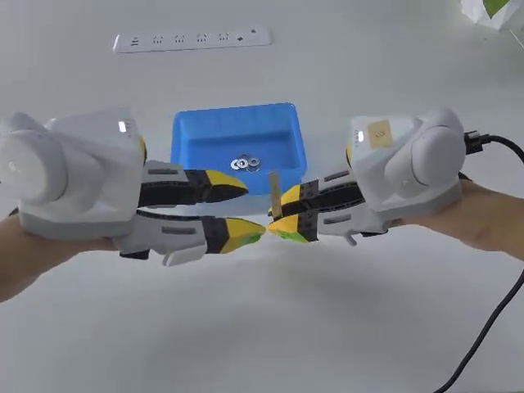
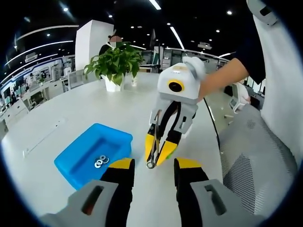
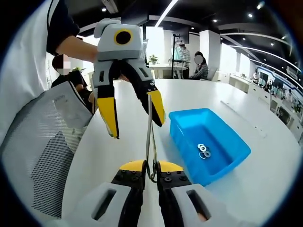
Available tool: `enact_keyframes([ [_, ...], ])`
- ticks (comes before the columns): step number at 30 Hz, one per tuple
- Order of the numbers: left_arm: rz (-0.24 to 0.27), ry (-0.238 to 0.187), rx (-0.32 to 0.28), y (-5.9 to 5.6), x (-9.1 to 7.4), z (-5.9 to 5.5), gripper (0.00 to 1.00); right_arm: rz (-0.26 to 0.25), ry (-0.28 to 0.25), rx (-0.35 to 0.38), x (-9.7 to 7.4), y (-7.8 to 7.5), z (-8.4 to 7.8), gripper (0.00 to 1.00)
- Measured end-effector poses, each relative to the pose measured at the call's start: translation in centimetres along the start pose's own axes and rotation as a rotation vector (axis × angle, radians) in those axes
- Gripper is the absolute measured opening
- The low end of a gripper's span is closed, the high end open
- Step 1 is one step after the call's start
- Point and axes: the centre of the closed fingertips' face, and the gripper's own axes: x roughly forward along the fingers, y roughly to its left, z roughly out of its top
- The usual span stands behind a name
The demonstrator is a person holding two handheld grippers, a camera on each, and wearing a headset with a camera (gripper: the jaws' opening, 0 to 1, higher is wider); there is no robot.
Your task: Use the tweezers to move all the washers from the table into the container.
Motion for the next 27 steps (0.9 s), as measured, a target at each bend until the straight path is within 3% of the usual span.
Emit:
enact_keyframes([
  [2, 0.034, -0.007, -0.009, 0.3, -0.9, -0.2, 0.48, -0.003, 0.000, -0.001, -0.2, 0.0, 0.2, 0.10],
  [7, 0.088, -0.010, -0.079, 0.6, -2.8, -1.1, 0.54, -0.011, -0.001, -0.010, -0.3, -0.4, 0.7, 0.10],
  [12, 0.177, -0.078, -0.181, 1.6, -4.2, -1.2, 0.74, -0.008, -0.003, -0.029, -0.4, -0.7, 2.0, 0.10],
  [22, 0.206, -0.022, -0.208, 0.5, -6.4, -4.2, 0.83, -0.027, -0.016, -0.067, -1.3, -1.2, 5.4, 0.10],
  [27, 0.267, -0.036, -0.211, 1.1, -7.2, -4.4, 0.90, -0.056, -0.049, -0.079, -1.8, -2.8, 7.4, 0.10],
])
